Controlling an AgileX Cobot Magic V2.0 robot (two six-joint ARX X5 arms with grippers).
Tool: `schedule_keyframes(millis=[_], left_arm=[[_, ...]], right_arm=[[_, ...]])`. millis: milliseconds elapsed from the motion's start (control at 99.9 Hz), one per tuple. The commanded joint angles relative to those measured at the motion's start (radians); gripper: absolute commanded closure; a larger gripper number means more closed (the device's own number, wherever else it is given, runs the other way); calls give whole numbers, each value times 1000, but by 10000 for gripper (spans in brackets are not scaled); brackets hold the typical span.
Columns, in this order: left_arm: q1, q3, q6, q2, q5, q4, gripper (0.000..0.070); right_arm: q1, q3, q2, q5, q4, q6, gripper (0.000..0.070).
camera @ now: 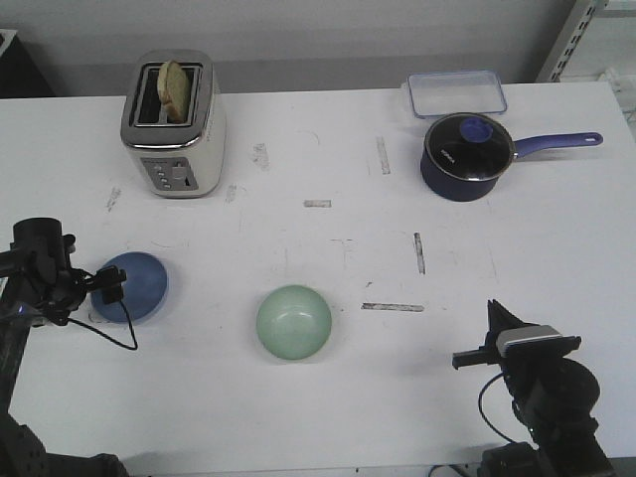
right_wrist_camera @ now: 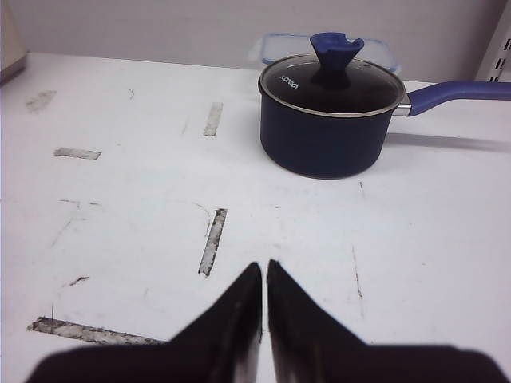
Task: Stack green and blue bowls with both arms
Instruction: 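Reach the left gripper to the light blue bowl rim and grasp it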
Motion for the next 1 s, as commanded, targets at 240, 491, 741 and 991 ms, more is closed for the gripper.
schedule_keyframes(millis=[240,491,741,991], left_arm=[[7,14,-11,34,5,34,699],[6,16,-23,32,5,77,700],[2,72,-53,-37,67,76,700],[-69,153,-103,-200,198,77,700]], right_arm=[[2,7,0,0,6,-5,700],[2,7,0,0,6,-5,700],[2,7,0,0,6,-5,700],[2,7,1,0,6,-5,700]])
